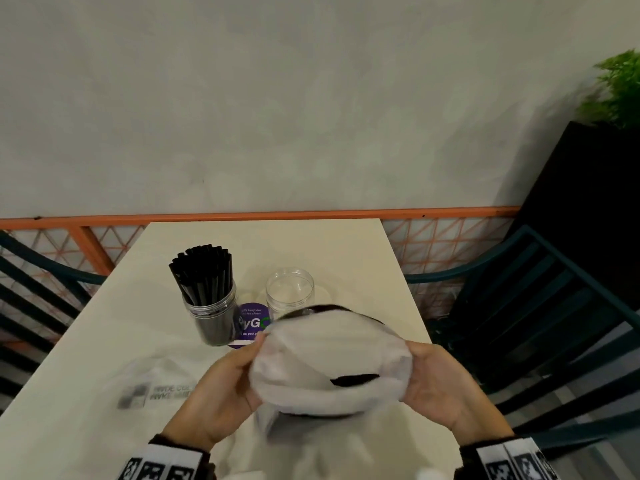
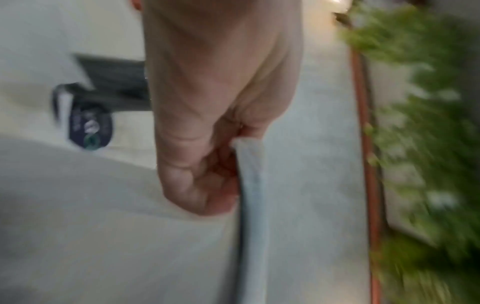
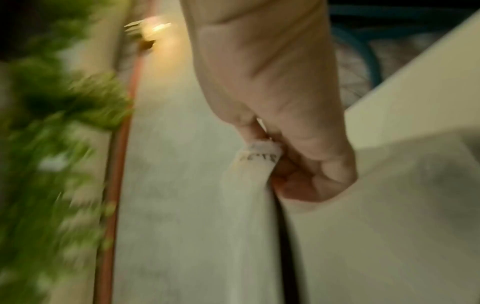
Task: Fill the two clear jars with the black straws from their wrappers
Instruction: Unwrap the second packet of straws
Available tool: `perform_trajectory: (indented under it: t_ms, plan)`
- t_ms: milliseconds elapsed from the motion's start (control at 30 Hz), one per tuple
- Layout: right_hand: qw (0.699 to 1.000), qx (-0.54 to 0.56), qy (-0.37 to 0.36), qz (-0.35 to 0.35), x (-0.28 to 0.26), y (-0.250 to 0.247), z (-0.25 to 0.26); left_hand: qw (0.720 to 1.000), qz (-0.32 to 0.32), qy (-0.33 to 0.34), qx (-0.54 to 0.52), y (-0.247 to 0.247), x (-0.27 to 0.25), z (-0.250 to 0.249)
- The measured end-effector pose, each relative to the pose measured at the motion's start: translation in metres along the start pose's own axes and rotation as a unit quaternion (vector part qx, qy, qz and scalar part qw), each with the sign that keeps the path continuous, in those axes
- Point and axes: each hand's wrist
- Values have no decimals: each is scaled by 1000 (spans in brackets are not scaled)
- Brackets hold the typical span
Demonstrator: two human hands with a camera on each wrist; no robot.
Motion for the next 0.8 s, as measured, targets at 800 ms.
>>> perform_trajectory:
  t_ms: [800]
  plan:
    - [822, -486, -252, -160, -4, -6, -25, 827, -218, 274, 439, -5, -2, 12]
Point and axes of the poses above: each hand's wrist, its own x-axis towards the middle knuckle, its own y-axis out of the palm, z = x × y, and after that the axes turned 4 degrees about -z, right-handed
